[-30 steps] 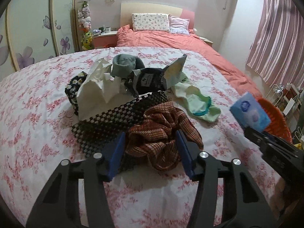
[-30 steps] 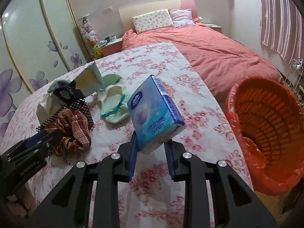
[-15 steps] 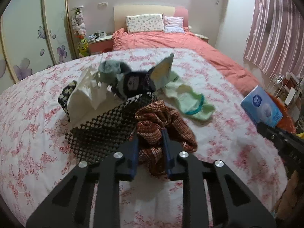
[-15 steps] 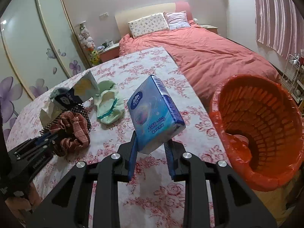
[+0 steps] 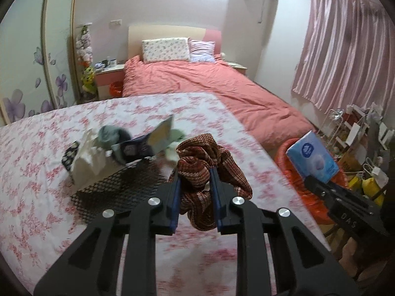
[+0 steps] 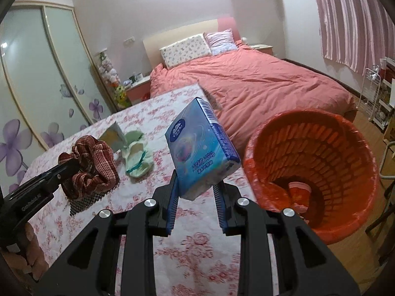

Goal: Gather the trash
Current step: 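Carry both items over the orange basket and open both tools to release them, then return to the pile and grasp the black beaded mat with the left tool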

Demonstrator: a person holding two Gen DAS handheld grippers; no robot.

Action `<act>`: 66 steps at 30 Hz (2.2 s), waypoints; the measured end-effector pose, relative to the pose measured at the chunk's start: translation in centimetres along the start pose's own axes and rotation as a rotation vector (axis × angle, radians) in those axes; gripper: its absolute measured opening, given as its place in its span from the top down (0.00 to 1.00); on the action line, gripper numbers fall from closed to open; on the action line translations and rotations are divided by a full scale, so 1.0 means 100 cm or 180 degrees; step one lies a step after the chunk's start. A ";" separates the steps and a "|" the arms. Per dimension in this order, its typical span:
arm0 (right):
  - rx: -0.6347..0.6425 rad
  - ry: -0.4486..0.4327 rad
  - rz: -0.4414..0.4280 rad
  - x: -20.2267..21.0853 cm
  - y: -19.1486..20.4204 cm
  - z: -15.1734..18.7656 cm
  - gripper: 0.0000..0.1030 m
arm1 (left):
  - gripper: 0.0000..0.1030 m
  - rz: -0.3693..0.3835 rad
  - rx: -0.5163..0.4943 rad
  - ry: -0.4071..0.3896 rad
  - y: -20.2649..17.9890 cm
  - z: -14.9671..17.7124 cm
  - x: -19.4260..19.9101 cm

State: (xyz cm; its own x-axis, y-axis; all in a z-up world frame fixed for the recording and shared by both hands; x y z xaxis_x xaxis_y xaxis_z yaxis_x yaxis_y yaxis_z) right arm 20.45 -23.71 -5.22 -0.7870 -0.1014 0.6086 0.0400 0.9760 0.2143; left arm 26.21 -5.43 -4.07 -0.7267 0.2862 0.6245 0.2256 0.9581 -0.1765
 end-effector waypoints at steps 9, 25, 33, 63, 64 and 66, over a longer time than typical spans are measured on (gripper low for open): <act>-0.0240 -0.0242 0.0221 0.027 -0.050 -0.010 0.73 | 0.78 0.0377 -0.0092 -0.0055 -0.069 -0.010 0.004; -0.0687 -0.0508 0.0612 0.034 -0.148 -0.031 0.73 | 0.78 0.0961 -0.0430 0.0122 -0.196 -0.005 -0.042; -0.0810 -0.0360 0.0714 0.012 -0.173 -0.027 0.54 | 0.53 0.0888 -0.0480 0.0313 -0.216 0.006 -0.078; -0.0132 0.0017 0.0362 -0.004 -0.049 -0.005 0.41 | 0.24 -0.0775 0.0196 0.0255 0.076 0.034 -0.037; -0.0104 0.0037 0.0341 -0.005 -0.043 -0.004 0.41 | 0.24 -0.0806 0.0240 0.0267 0.083 0.035 -0.039; -0.0064 0.0066 0.0315 -0.008 -0.034 -0.002 0.41 | 0.26 -0.0868 0.0291 0.0310 0.094 0.035 -0.046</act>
State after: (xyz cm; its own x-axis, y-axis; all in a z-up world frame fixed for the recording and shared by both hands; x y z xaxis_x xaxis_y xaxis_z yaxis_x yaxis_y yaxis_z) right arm 21.10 -26.97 -6.26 -0.7656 -0.0088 0.6433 0.1294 0.9774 0.1673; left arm 29.38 2.35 -11.28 -0.6857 0.0199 0.7276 -0.0320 0.9978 -0.0574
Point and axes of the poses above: each gripper's, at about its wrist camera, not at the fingertips, and x roughly against the way its jaws point, y to its left, z to its underside, the point moved 7 cm from there along -x, roughly the way its jaws point, and after that the axes turned 4 degrees about x, right-handed, at the moved point
